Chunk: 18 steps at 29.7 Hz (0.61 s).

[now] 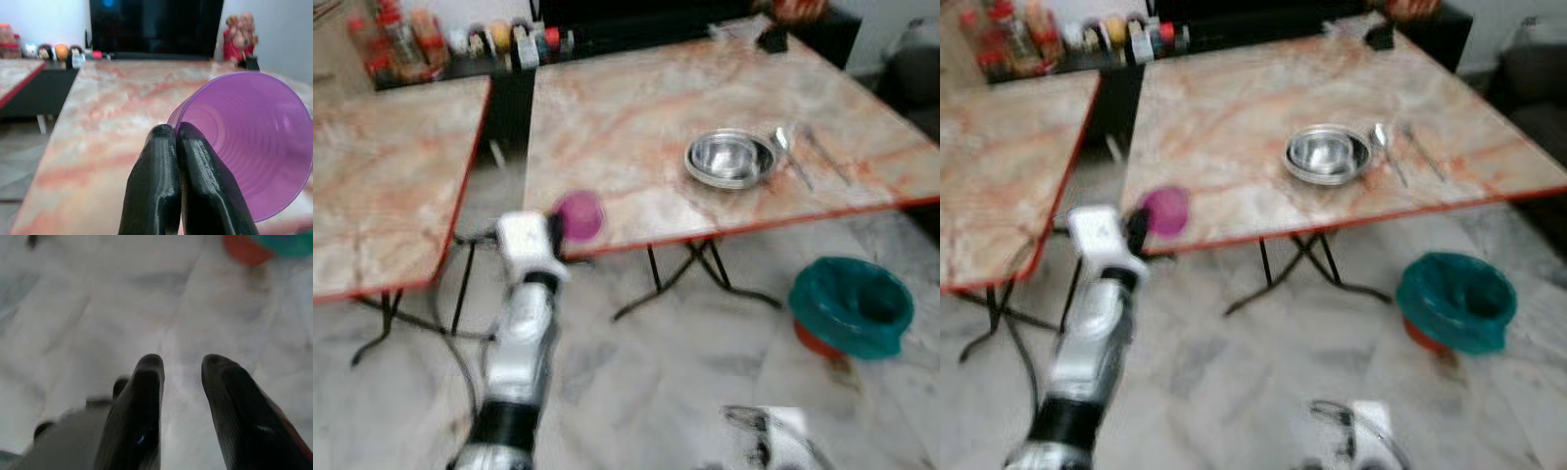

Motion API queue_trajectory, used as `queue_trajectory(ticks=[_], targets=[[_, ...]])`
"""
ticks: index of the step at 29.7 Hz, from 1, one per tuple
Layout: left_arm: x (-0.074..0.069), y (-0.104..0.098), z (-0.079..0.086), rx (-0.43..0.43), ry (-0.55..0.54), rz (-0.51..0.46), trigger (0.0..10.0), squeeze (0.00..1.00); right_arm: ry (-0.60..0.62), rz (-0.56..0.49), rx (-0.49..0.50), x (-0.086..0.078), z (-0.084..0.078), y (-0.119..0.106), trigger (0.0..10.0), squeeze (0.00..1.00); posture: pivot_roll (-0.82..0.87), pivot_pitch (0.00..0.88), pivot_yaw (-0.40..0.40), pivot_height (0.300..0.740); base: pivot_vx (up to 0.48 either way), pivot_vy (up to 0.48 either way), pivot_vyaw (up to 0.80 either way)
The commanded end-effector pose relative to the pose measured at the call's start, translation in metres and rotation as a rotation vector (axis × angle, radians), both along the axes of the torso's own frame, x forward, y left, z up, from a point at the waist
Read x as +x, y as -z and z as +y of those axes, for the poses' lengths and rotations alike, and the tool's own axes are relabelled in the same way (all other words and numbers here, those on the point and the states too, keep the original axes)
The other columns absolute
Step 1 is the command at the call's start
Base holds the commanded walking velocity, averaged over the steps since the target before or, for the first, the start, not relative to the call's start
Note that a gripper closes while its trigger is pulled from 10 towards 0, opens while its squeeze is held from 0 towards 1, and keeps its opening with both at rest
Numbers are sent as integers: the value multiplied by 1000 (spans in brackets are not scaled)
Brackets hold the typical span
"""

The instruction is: Setting the table

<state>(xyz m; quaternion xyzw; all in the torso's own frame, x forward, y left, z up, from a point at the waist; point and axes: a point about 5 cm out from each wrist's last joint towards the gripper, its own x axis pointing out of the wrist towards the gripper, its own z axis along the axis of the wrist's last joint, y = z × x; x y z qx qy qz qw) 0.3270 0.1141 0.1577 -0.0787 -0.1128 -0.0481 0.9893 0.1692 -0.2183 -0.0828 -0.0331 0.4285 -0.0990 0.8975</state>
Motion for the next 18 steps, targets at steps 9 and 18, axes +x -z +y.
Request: queue_trajectory(ticks=[9,18], targets=[[1,-5,11,16,-27,-17,10000,0,-6,0,44,2,18,2,10000,0,30,87,86,740,480,0,0],[1,0,12,26,-22,11,10000,0,-15,-15,49,8,20,0,10000,0,30,90,85,740,373,0,0]])
